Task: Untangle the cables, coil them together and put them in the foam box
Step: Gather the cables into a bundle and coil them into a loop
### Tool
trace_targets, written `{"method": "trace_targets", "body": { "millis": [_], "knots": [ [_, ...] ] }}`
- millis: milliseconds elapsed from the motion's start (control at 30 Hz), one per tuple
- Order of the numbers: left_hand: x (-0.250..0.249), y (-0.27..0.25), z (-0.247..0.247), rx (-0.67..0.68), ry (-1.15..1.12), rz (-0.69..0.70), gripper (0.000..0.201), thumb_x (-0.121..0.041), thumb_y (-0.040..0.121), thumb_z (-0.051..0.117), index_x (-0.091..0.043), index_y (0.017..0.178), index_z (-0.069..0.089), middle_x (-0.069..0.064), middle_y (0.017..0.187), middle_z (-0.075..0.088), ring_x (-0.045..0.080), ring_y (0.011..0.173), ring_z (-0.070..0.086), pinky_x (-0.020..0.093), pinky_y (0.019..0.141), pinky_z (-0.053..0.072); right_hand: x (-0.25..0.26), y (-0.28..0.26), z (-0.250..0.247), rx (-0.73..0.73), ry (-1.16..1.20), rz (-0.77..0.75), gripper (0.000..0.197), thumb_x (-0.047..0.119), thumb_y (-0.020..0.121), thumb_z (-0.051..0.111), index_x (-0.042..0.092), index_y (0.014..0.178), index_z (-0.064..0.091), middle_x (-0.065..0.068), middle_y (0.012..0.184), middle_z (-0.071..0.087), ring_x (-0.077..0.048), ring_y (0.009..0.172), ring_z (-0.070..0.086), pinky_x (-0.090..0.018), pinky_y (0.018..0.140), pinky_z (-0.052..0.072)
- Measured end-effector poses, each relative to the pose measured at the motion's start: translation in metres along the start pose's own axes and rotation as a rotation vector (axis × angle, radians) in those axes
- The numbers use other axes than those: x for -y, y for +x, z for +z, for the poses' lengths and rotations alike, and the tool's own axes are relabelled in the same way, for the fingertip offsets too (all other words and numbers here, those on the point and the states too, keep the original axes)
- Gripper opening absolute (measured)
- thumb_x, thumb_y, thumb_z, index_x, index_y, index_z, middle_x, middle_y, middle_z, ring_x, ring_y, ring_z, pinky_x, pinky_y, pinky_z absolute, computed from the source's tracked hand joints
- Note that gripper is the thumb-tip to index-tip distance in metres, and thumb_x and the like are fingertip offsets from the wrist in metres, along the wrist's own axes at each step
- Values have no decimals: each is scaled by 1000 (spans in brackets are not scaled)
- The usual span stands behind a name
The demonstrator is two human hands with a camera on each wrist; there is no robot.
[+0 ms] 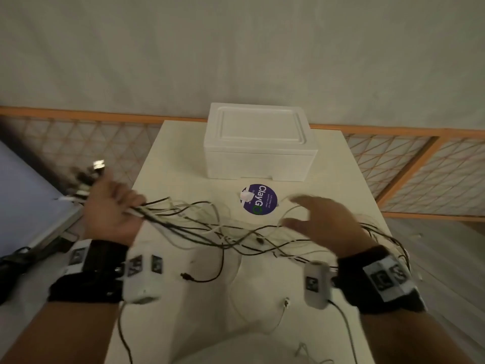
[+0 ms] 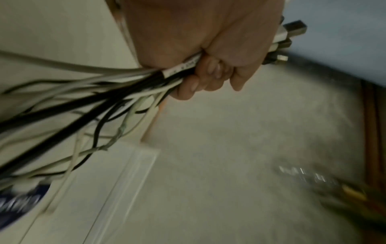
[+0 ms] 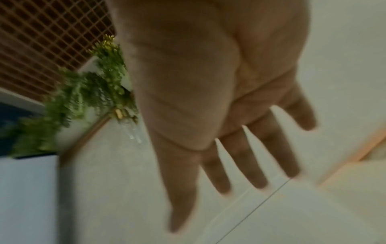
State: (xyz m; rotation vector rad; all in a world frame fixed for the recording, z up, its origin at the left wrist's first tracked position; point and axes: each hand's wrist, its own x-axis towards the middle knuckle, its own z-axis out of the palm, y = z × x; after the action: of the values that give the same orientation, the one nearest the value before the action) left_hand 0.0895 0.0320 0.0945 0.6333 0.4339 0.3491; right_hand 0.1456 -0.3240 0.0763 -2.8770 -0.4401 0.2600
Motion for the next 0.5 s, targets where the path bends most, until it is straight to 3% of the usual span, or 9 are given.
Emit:
{"method": "trace_targets", "body": {
  "millis": [33, 100, 167, 233, 267, 367, 433, 500],
  "knots": [
    [11, -7, 14, 116, 8, -35, 39, -33, 71, 68, -22, 45, 40, -7, 41, 28, 5, 34, 25, 16, 42, 27, 33, 2, -2, -66, 158, -119, 90, 73, 68, 61, 32, 143, 34, 8, 140, 49, -13, 130, 43, -37, 110, 30],
    [36, -24, 47, 203, 76, -29, 39, -30, 81, 59, -23, 49, 39, -8, 42, 26, 4, 33, 22, 17, 42, 26, 90, 5, 10, 3, 276, -302, 112, 74, 58, 67, 32, 148, 14, 3, 143, 46, -15, 133, 40, -45, 115, 22],
    [41, -35, 67, 286, 108, 17, 37, -31, 82, 60, -22, 51, 41, -9, 43, 27, 4, 33, 22, 18, 41, 27, 111, 18, 33, 73, 212, -296, 91, 52, 67, 72, 28, 142, 26, -1, 126, 60, -21, 120, 53, -43, 109, 31],
    [22, -35, 71, 276, 78, 82, 36, -33, 80, 60, -23, 49, 45, -10, 43, 26, 4, 33, 21, 18, 40, 27, 94, 28, 50, 24, 95, -225, 48, 30, 76, 64, 25, 121, 47, 0, 103, 68, -24, 100, 63, -35, 90, 45],
    [9, -30, 68, 252, 53, 102, 37, -35, 79, 60, -22, 47, 45, -9, 43, 26, 5, 33, 21, 18, 41, 25, 75, 30, 57, 9, 53, -173, 37, 27, 77, 61, 26, 113, 52, 1, 98, 68, -25, 95, 64, -32, 83, 47],
    [-20, -13, 43, 144, 13, 119, 43, -41, 76, 62, -23, 46, 37, -7, 44, 24, 7, 34, 21, 17, 42, 22, 23, 21, 68, -13, 149, -79, 40, 24, 75, 64, 32, 113, 58, 5, 95, 70, -21, 93, 64, -30, 86, 47],
    [-23, -4, 23, 70, -7, 108, 46, -44, 79, 61, -23, 47, 35, -7, 44, 25, 8, 35, 22, 17, 42, 21, 1, 14, 73, -52, 185, -65, 43, 21, 73, 68, 29, 114, 58, 8, 94, 72, -19, 91, 65, -32, 91, 46],
    [-21, 3, 11, -5, -30, 86, 51, -46, 86, 57, -23, 47, 34, -7, 44, 25, 8, 34, 23, 17, 40, 21, -15, 6, 80, -75, 131, -25, 35, 32, 73, 69, 28, 105, 56, 9, 87, 70, -19, 88, 66, -35, 92, 45]
  ]
}}
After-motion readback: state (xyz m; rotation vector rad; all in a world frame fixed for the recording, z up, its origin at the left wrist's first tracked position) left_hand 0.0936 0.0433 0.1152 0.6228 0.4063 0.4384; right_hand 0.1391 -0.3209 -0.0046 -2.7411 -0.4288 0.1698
